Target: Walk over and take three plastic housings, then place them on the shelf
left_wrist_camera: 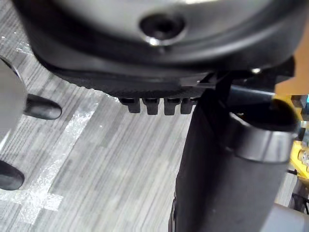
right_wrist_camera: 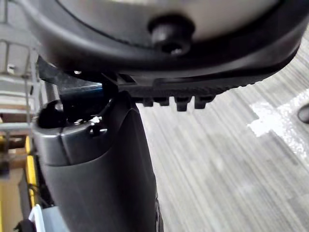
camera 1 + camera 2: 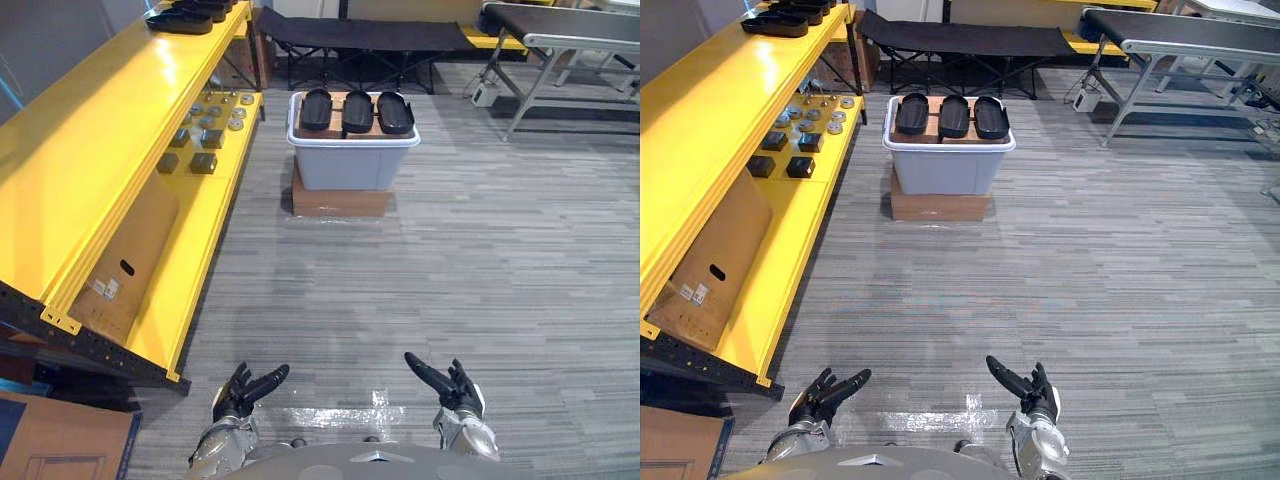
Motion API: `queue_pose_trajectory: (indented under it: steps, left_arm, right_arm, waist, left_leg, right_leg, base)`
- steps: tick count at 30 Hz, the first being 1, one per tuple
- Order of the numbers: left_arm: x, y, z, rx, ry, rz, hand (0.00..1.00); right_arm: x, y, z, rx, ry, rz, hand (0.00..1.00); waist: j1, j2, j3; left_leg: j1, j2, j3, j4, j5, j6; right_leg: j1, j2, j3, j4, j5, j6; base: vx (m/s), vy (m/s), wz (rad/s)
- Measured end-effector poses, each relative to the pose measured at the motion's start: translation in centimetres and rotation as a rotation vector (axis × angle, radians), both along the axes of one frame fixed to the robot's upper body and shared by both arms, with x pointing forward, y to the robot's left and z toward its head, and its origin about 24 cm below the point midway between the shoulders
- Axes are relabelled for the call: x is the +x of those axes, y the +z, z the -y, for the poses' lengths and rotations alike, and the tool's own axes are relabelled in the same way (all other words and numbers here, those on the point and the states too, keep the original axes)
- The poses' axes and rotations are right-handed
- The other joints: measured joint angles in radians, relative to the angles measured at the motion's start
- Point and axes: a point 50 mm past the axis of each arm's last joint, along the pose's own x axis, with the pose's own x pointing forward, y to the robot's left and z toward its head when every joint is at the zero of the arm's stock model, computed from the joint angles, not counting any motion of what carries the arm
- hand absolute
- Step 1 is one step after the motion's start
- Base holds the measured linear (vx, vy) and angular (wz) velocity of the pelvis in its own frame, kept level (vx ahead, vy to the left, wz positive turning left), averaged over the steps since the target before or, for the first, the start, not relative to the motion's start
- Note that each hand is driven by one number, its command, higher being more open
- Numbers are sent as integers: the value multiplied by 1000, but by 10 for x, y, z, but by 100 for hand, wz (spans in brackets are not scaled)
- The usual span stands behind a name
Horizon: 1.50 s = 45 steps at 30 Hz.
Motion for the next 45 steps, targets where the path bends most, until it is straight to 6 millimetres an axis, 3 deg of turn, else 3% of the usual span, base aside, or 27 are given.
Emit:
queue_pose_trajectory:
  steps: [1,3,6,9,12,13,15,16,18,19,21,23,24,26,28,29,30,31,32,33,35,37,39,41,42,44,45]
  left_arm:
    - [-3,1,-4,9,8,4,100]
    - [-5,2,-8,21,4,1,100]
    - [-3,3,-15,44,6,3,100]
    - [2,4,-15,36,-4,2,100]
    - [0,3,-12,12,-13,-8,100]
    - [0,3,-11,2,-14,-4,100]
    - [-4,1,-6,-20,-3,-13,100]
    - [-8,0,-7,-38,36,-17,100]
    - [1,1,2,-101,96,16,100]
    - [3,2,2,-111,114,29,100]
    - [8,3,2,-137,127,33,100]
    - [12,4,7,-152,111,46,100]
    - [13,5,7,-150,107,59,100]
    - [16,7,7,-139,98,81,100]
    - [15,7,7,-120,76,82,100]
    - [16,7,7,-116,65,86,100]
    - [15,8,2,-103,49,87,100]
    - [16,9,-7,-77,41,86,100]
    - [14,8,-10,-65,38,79,100]
    - [13,7,-12,-44,39,56,100]
    - [14,7,-13,-28,23,54,100]
    - [14,7,-11,-20,-17,47,100]
    - [23,9,-5,-22,-52,64,100]
    - [42,15,-1,-29,-74,109,100]
    - [48,17,1,-40,-79,125,100]
    - [43,16,-1,-50,-56,115,100]
    - [38,15,-9,-34,-46,102,100]
  right_arm:
    - [2,1,-1,-3,1,16,100]
    - [0,1,-1,0,4,12,100]
    - [-8,-2,-1,3,-2,-8,100]
    - [-15,-4,-1,4,-6,-23,100]
    - [-24,-7,0,43,-32,-25,100]
    - [-26,-7,1,59,-51,-18,100]
    - [-27,-7,4,61,-56,-17,100]
    - [-25,-6,6,64,-43,-8,100]
    - [-17,-2,11,58,-20,22,100]
    - [-17,-2,13,55,-19,22,100]
    - [-16,0,20,47,-36,33,100]
    - [-3,6,24,36,-48,74,100]
    - [1,8,25,34,-48,89,100]
    - [7,11,27,27,-60,115,100]
    - [0,10,30,29,-91,115,100]
    - [-5,8,29,53,-133,116,100]
    - [-9,5,24,87,-185,113,100]
    - [-8,4,19,103,-202,115,100]
    - [-8,3,18,105,-199,114,100]
    - [0,4,15,118,-177,125,100]
    - [2,2,7,140,-149,123,100]
    - [-3,-2,0,138,-81,83,100]
    - [-4,-4,-5,135,-39,68,100]
    - [1,-2,-7,127,-12,72,100]
    - [3,-2,-8,128,3,69,100]
    - [4,-3,-13,129,36,60,100]
    - [4,-4,-20,148,36,56,100]
  waist:
    - [1,4,10]
    - [-5,-19,31]
    - [-8,-15,49]
    - [-13,-24,57]
    - [-13,-46,63]
    - [-15,-41,62]
    - [-29,-1,36]
    - [-29,25,15]
    - [-26,70,34]
    - [-20,73,41]
    - [2,69,56]
    - [9,53,67]
    - [11,49,70]
    - [23,51,74]
    - [26,56,81]
    - [27,53,80]
    - [29,21,80]
    - [30,-21,78]
    - [30,-31,74]
    - [32,-43,75]
    - [29,-51,92]
    - [23,-44,97]
    - [22,-29,96]
    - [19,-17,97]
    - [25,-16,97]
    - [28,-28,90]
    - [33,-58,71]
  left_leg:
    - [3,5,15,34,-20,16]
    - [35,-6,14,48,-31,36]
    - [37,19,-15,75,-57,25]
    - [49,24,-43,75,-84,-5]
    - [93,1,-60,92,-143,-33]
    - [102,7,-69,129,-192,-39]
    - [104,60,-71,184,-256,-92]
    - [60,109,-55,334,-285,-126]
    - [-182,251,-13,840,-202,-148]
    - [-249,280,-8,937,-204,-149]
    - [-295,256,1,892,-205,-149]
    - [-317,149,-32,569,-187,-146]
    - [-325,127,-47,477,-163,-146]
    - [-356,102,-118,218,-25,-148]
    - [-362,107,-149,129,56,-153]
    - [-358,113,-141,140,117,-135]
    - [-349,82,-123,162,180,-92]
    - [-351,26,-103,199,155,-35]
    - [-344,11,-89,202,139,-19]
    - [-325,-14,-53,187,119,11]
    - [-260,-32,-49,162,105,41]
    - [-183,-33,-67,156,79,53]
    - [-137,-23,-98,141,67,51]
    - [-129,-8,-147,143,54,30]
    - [-115,4,-161,142,40,8]
    - [-84,21,-160,138,17,-29]
    - [-65,14,-159,123,-1,-50]
  right_leg:
    - [-75,-38,-56,179,-1,-12]
    - [-127,-100,-125,305,-41,-58]
    - [-141,-56,-123,163,-40,-46]
    - [-143,-11,-104,-106,18,8]
    - [-152,-25,-57,-123,49,-52]
    - [-163,-28,-49,-54,33,-117]
    - [-178,-6,-73,36,16,-147]
    - [-164,29,-90,43,8,-162]
    - [-81,97,-108,-49,6,-185]
    - [-32,115,-113,-89,15,-194]
    - [72,118,-95,-156,12,-199]
    - [163,92,-59,-233,5,-189]
    - [178,86,-50,-242,-1,-180]
    - [218,84,-30,-255,-37,-150]
    - [265,83,-29,-228,-102,-120]
    - [276,74,-22,-191,-147,-106]
    - [281,33,-12,-144,-210,-91]
    - [276,-28,-5,-105,-253,-75]
    - [265,-49,7,-53,-261,-69]
    - [109,-125,21,245,-224,-50]
    - [16,-177,16,459,-187,-52]
    - [8,-173,-8,461,-223,-53]
    - [0,-135,-39,312,-237,-47]
    - [-41,-99,-14,130,-221,-27]
    - [-55,-92,10,42,-196,5]
    - [-58,-86,21,-77,-65,-4]
    - [-73,-92,42,-116,112,-6]
  base:
    - [-46,104,-36]
    - [49,82,-11]
    - [137,34,15]
    - [201,-46,27]
    - [295,-157,26]
    - [374,-225,22]
    - [442,-228,15]
    - [620,-270,3]
    - [626,-264,-2]
    - [432,-143,-12]
    - [525,-124,-23]
    - [515,-43,-45]
    - [326,20,-44]
    - [372,97,-28]
    - [364,174,-4]
    - [378,240,-5]
    - [413,258,-14]
    - [431,252,-22]
    - [549,248,-42]
    - [454,196,-40]
    - [482,216,-14]
    - [478,150,22]
    - [370,61,48]
    - [286,-7,72]
    - [248,-72,51]
    - [286,-181,31]
    - [190,-172,13]
